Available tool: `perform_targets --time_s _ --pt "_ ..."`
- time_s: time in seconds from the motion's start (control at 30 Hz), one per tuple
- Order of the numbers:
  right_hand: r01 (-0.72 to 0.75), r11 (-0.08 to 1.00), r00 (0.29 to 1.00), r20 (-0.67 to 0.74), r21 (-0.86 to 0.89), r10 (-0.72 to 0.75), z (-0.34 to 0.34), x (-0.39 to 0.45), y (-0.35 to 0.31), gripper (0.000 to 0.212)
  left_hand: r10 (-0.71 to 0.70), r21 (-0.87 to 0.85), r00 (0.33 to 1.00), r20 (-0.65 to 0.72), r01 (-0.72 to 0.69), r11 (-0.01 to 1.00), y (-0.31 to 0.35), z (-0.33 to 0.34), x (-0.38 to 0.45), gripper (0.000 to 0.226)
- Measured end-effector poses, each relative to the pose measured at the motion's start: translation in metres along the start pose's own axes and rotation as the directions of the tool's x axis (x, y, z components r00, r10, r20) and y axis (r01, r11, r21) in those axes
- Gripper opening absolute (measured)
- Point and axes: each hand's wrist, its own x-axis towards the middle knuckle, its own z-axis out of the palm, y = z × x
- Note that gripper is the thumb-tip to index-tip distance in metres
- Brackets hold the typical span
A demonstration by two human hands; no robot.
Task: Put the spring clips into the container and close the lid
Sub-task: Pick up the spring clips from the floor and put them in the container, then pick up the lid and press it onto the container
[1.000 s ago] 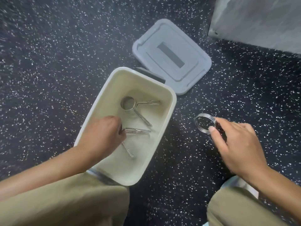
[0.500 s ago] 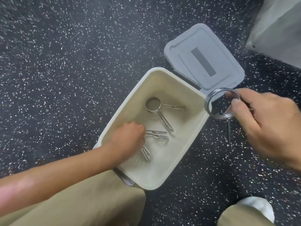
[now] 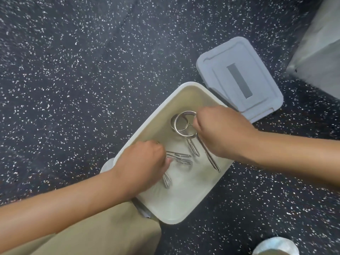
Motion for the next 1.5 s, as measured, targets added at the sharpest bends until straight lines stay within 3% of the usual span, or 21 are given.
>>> perform_targets --time_s 0.13,0.43,0.77,0.97,1.1,1.27,1.37,1.5 --pt "-0.014 0.997 0.999 -0.049 -0.076 0.010 0.023 0.037 -0.006 0.013 0.009 -0.047 0.999 -0.054 -0.011 0.999 0.004 -0.012 -0.010 0.044" --pt "-0.125 0.991 0.992 -0.027 0.050 0.126 0.062 0.070 -0.002 0.031 -0.022 -0.047 1.000 -0.011 0.021 0.999 0.010 -0.023 -0.016 0.042" --pt "-0.153 0.988 0.985 -0.082 -0.034 0.150 0.069 0.074 -0.010 0.028 -0.021 -0.076 1.000 0.005 0.021 0.997 0.010 -0.030 -0.014 0.044" --pt "-0.072 0.995 0.972 -0.227 -0.067 0.055 0.033 0.048 -0.009 0.026 -0.012 -0.089 1.000 -0.015 0.011 0.996 0.006 -0.034 -0.011 0.045" --pt "0.033 0.999 0.859 -0.512 -0.006 -0.031 0.001 0.021 0.014 0.034 -0.002 -0.137 1.000 -0.031 -0.002 0.991 0.002 -0.038 -0.010 0.046" --pt "-0.168 0.963 0.811 -0.525 0.213 0.257 -0.014 0.048 0.083 0.036 0.008 -0.190 0.998 -0.057 -0.019 0.982 0.002 -0.045 -0.005 0.045" --pt "-0.298 0.912 0.834 -0.387 0.283 0.393 0.003 0.080 0.123 0.030 0.019 -0.206 0.998 -0.064 -0.032 0.978 0.005 -0.047 -0.004 0.044" --pt "-0.430 0.861 0.831 -0.254 0.270 0.495 0.032 0.105 0.152 0.040 0.044 -0.197 0.997 -0.063 -0.056 0.979 0.007 -0.046 -0.002 0.046"
